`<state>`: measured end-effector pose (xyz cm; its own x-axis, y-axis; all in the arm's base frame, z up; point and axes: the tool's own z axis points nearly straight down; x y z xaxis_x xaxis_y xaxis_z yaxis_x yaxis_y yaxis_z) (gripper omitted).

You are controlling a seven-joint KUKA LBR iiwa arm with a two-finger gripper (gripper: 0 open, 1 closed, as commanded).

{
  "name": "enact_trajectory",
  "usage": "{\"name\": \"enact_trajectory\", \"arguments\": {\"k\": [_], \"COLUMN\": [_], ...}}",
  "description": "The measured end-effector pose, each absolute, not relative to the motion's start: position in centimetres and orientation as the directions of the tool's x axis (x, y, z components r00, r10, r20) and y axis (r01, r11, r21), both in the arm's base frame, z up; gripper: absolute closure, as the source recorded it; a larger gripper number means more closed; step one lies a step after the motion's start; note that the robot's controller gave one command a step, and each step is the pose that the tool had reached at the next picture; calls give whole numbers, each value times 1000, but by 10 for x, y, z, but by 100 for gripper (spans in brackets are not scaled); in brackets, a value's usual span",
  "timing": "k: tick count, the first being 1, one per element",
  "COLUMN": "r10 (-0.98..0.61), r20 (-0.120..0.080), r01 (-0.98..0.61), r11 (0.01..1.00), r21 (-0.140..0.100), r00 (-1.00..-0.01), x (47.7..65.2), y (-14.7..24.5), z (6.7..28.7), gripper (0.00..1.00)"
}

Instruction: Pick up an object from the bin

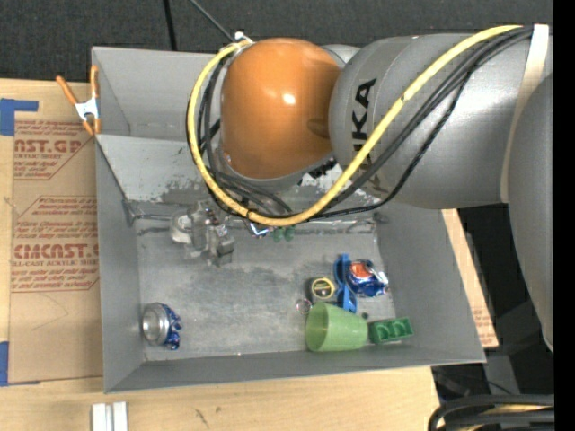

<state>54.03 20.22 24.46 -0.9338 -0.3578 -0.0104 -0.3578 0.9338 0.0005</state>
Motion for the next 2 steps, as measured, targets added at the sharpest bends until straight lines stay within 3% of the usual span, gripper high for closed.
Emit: {"name": "enact_trajectory", "arguments": {"k": [1,2], "r10": [-356,-305], "r20": [-3,9], "r01": [-356,-305], "r11": [934,952], "r21": [1,2], "r00": [-934,-952], "x": [540,486], "y": [201,224], "z": [240,105], "gripper": [0,0]}}
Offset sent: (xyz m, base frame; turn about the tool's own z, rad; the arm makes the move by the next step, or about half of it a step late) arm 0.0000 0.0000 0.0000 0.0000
